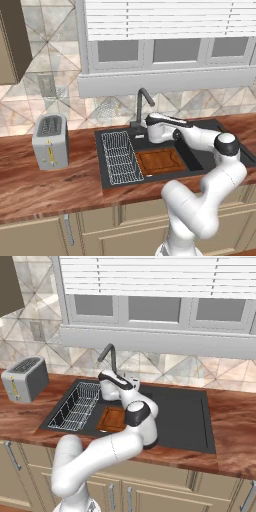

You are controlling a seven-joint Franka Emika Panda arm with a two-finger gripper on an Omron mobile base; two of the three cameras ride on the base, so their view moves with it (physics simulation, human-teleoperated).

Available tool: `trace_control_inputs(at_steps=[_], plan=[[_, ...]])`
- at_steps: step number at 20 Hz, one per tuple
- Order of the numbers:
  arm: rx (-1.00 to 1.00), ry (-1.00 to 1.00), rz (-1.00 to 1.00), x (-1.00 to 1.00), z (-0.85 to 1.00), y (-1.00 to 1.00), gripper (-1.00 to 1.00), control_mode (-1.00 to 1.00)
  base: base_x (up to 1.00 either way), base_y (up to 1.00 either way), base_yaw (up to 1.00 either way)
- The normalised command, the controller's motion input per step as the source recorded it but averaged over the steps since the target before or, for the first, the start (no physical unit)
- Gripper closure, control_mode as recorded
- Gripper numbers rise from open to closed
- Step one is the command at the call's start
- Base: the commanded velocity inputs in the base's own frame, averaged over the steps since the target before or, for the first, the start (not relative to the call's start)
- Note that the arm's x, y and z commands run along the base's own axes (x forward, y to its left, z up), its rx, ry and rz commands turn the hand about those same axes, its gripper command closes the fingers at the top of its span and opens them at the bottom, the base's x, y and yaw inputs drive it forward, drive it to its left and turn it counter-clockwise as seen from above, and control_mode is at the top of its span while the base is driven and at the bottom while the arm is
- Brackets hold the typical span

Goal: Turn on the sink faucet with hot water and rinse the cutting board for ten seconds, then turn off the faucet. Push the cutting board to reach the water if necessary.

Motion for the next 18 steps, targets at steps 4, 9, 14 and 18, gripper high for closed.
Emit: trace_control_inputs(at_steps=[4,9,14,18], plan=[[0.00,0.00,0.00,0.07,0.00,0.00,-1.00,-1.00,0.00,0.00,0.00],[0.00,0.00,0.00,0.07,0.00,0.00,-1.00,-1.00,0.00,0.00,0.00],[0.00,0.00,0.00,0.13,0.00,0.00,-1.00,-1.00,0.00,0.00,0.00],[0.00,0.00,0.00,0.13,0.00,0.00,-1.00,-1.00,0.00,0.00,0.00]])
